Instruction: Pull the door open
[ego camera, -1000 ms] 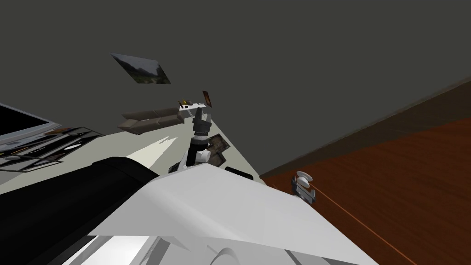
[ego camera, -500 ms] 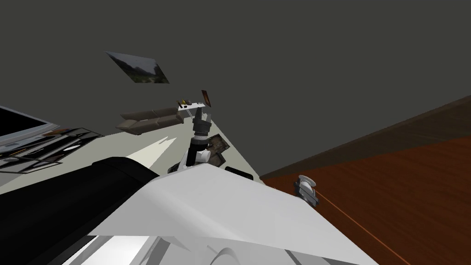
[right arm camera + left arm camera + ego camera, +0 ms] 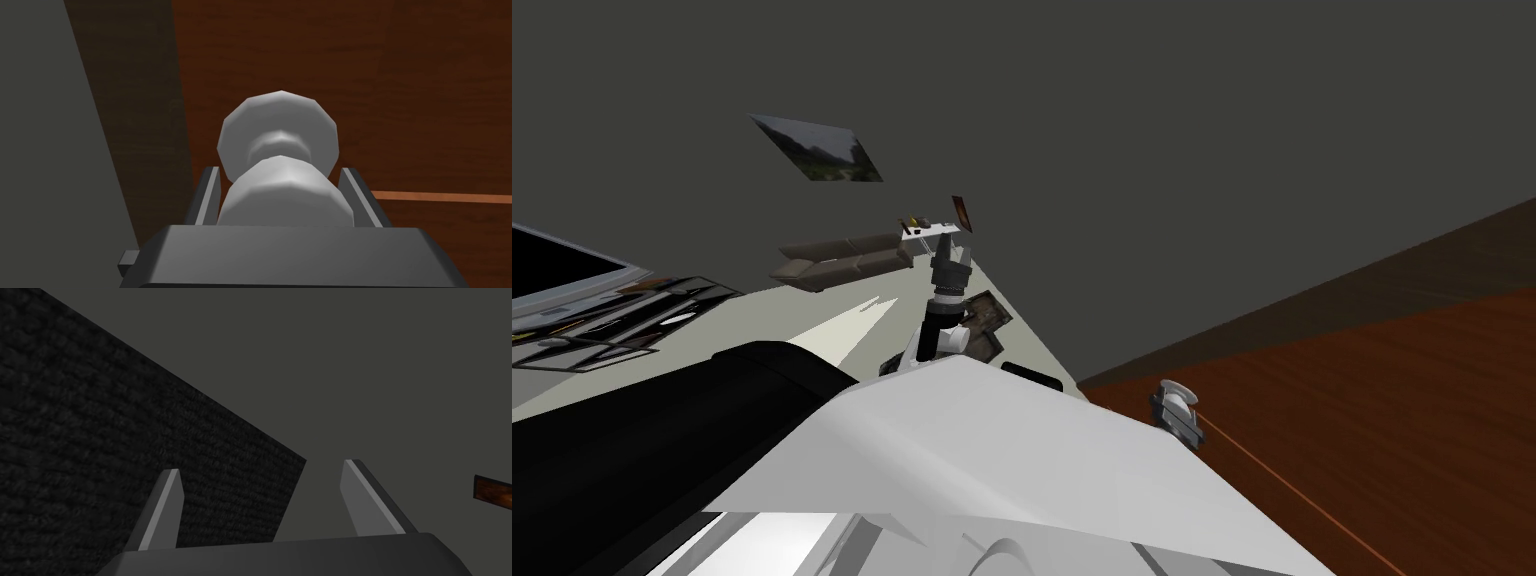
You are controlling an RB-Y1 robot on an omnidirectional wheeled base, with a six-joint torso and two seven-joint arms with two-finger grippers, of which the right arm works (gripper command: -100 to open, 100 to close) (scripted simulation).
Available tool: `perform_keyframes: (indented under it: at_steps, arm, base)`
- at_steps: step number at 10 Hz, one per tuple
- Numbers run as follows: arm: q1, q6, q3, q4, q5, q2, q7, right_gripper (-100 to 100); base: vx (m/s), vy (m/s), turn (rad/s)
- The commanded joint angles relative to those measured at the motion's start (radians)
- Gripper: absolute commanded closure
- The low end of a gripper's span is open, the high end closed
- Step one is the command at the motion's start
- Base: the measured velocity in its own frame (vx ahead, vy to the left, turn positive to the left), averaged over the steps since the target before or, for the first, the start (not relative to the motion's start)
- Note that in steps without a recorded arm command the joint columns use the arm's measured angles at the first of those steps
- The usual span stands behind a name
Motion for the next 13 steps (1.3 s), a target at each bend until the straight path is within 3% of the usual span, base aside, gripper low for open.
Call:
perform_keyframes:
  at_steps: [1, 7, 10, 11, 13]
  arm:
    - [0.004, -0.004, 0.014, 0.000, 0.008, -0.002, -0.010, 100]
    - [0.036, -0.018, 0.090, -0.037, 0.054, -0.030, -0.062, 100]
    - [0.043, -0.017, 0.103, -0.044, 0.062, -0.035, -0.069, 100]
    - [0.055, -0.028, 0.129, -0.051, 0.079, -0.043, -0.083, 100]
    - [0.066, -0.041, 0.152, -0.059, 0.094, -0.052, -0.095, 100]
  base:
    - [-0.173, 0.012, 0.052]
    - [-0.213, 0.032, 0.057]
    - [-0.170, 0.015, 0.039]
    - [-0.146, -0.012, 0.074]
    - [-0.233, 0.004, 0.064]
